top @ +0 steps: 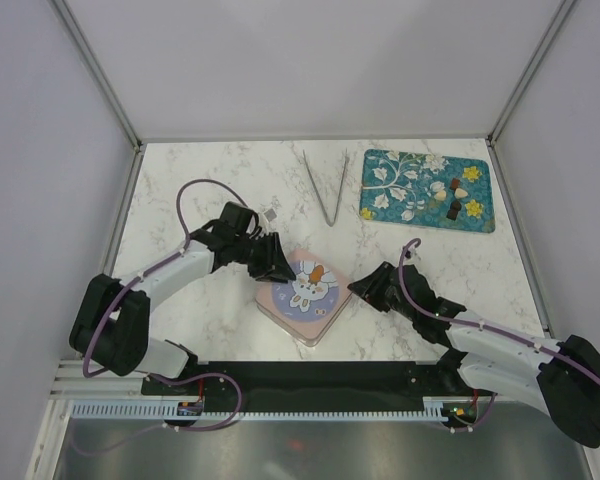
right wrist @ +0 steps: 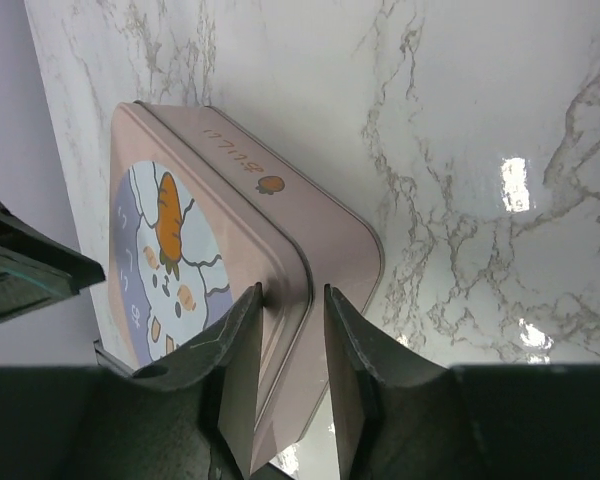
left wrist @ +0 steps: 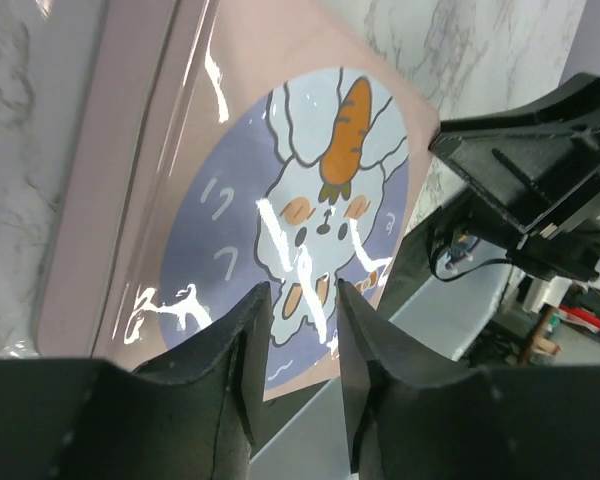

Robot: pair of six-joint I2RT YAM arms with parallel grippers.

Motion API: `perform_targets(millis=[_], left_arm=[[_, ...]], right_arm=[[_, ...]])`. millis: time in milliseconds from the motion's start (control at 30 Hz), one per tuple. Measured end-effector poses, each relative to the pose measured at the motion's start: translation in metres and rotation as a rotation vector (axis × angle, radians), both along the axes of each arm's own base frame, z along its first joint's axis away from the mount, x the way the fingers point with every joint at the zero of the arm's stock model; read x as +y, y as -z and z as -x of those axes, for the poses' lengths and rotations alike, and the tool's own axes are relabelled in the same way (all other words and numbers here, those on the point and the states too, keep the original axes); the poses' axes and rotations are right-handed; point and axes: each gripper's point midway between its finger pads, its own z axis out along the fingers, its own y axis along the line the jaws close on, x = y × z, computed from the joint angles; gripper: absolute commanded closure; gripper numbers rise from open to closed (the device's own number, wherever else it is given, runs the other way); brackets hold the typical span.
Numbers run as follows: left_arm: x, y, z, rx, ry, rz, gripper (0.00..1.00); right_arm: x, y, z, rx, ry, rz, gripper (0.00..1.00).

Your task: Pack the chocolate

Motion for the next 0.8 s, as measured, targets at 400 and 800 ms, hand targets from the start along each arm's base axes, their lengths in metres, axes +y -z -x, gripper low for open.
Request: perform_targets(millis=[400,800], left_arm=[[0.024,-0.008,-0.027,-0.101,-0.047,-0.198,0.62],[0.032,0.017,-0.006,-0.054,-0.038,-0.209,0.66]], right_arm=[[-0.007,-0.003,-0.002,-0.041,0.004,0.037,0.48],[-0.015,-0.004,0.008,-0.012,-0.02,0.096,0.43]])
